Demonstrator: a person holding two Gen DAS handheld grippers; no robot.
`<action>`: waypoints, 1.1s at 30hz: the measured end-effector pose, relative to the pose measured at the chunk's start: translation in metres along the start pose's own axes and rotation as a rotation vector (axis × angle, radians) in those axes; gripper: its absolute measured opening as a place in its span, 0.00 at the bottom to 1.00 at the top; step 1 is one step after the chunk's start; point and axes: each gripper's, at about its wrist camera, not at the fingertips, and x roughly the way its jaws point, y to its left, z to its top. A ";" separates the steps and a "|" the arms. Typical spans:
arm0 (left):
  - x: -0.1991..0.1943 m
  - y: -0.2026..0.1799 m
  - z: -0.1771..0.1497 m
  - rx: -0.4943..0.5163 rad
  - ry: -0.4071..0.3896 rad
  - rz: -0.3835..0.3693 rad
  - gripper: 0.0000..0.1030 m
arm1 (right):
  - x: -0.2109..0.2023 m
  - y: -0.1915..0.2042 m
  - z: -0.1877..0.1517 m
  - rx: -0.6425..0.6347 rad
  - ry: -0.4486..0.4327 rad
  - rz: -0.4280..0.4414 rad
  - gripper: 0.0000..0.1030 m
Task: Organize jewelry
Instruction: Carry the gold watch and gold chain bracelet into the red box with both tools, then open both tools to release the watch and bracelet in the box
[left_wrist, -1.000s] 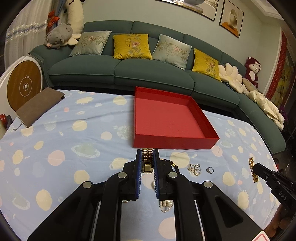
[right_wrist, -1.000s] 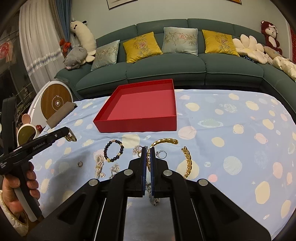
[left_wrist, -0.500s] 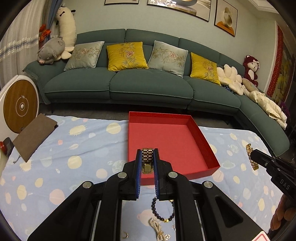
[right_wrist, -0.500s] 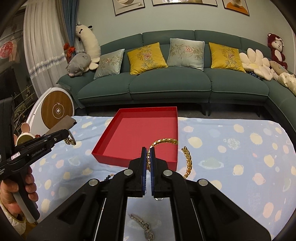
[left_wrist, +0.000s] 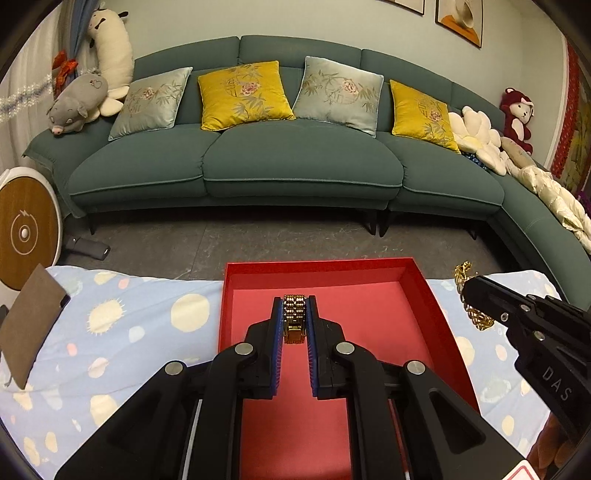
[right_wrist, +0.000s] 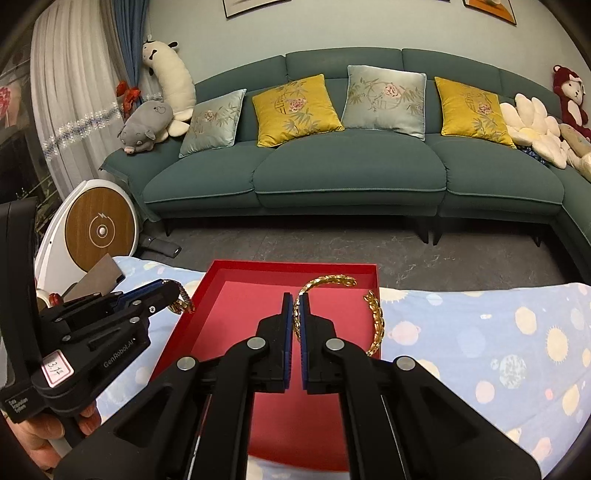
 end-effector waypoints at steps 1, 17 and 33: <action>0.010 0.000 0.004 -0.008 0.011 -0.003 0.09 | 0.011 -0.001 0.003 0.001 0.013 -0.001 0.02; 0.100 0.007 0.012 -0.052 0.137 0.018 0.09 | 0.123 -0.026 0.004 0.036 0.209 -0.019 0.03; -0.052 0.022 -0.026 -0.024 -0.048 -0.012 0.57 | -0.020 -0.037 -0.020 0.081 0.033 0.010 0.35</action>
